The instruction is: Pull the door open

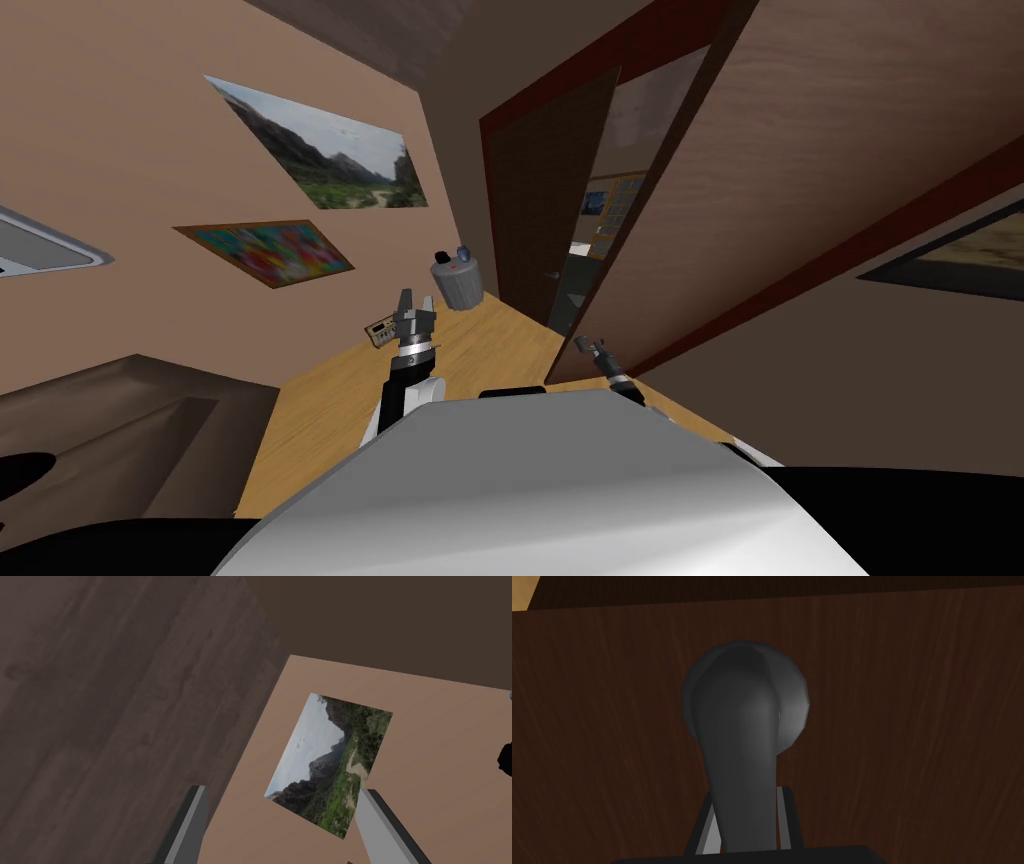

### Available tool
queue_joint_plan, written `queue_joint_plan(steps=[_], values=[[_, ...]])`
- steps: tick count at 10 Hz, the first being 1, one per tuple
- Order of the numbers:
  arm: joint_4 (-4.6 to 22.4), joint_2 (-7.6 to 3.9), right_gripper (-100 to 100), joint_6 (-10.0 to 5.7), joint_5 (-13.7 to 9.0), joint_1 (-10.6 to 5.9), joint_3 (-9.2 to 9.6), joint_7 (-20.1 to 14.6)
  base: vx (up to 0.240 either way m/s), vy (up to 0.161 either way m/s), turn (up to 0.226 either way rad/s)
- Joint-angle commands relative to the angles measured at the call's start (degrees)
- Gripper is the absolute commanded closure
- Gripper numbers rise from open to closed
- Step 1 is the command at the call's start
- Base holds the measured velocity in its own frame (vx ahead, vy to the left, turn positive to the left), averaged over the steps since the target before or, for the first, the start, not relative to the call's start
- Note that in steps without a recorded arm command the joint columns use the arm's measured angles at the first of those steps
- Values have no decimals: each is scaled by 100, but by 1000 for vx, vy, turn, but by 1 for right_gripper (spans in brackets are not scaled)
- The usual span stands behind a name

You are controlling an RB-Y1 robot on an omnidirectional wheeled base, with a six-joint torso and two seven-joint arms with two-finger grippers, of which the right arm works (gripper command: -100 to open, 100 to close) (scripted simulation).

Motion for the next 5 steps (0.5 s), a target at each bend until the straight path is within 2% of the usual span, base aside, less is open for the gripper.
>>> queue_joint_plan(steps=[1,2,3,5], values=[[-23,-9,100,-163,38,70,35,-52,-92,-37,172],[-1,-44,100,-298,68,143,55,-100,-198,-55,246],[-1,-44,100,-298,68,143,55,-100,-156,-62,80],[-2,-44,100,-298,68,143,55,-100,-32,-20,-28]])
